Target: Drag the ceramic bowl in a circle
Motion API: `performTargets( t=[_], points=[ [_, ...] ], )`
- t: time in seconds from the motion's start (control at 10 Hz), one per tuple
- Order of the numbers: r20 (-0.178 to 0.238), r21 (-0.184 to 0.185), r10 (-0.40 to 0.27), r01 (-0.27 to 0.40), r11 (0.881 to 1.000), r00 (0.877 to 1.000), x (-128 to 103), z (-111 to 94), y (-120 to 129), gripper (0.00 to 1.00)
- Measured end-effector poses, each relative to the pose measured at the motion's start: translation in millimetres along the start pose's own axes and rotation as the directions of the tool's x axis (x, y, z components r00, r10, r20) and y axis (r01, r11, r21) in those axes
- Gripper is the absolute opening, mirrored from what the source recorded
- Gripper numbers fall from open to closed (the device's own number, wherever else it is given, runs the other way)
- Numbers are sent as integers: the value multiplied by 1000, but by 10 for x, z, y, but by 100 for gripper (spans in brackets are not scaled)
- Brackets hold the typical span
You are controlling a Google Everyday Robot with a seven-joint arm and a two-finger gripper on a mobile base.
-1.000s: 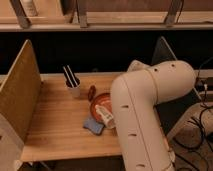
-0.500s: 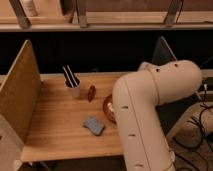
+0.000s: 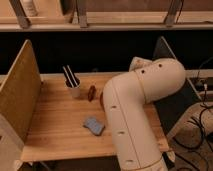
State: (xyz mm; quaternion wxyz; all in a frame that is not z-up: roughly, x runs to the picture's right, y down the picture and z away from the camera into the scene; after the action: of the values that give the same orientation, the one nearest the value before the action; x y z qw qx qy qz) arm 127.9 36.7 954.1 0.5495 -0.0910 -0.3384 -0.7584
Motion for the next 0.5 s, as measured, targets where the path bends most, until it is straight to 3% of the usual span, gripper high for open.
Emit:
performTargets(
  t=[0.3, 0.5],
  points=[
    [-24, 82, -81, 83, 993, 996, 201, -20, -517, 5],
    [-14, 131, -105, 106, 986, 994, 96, -28, -707, 25]
  ],
)
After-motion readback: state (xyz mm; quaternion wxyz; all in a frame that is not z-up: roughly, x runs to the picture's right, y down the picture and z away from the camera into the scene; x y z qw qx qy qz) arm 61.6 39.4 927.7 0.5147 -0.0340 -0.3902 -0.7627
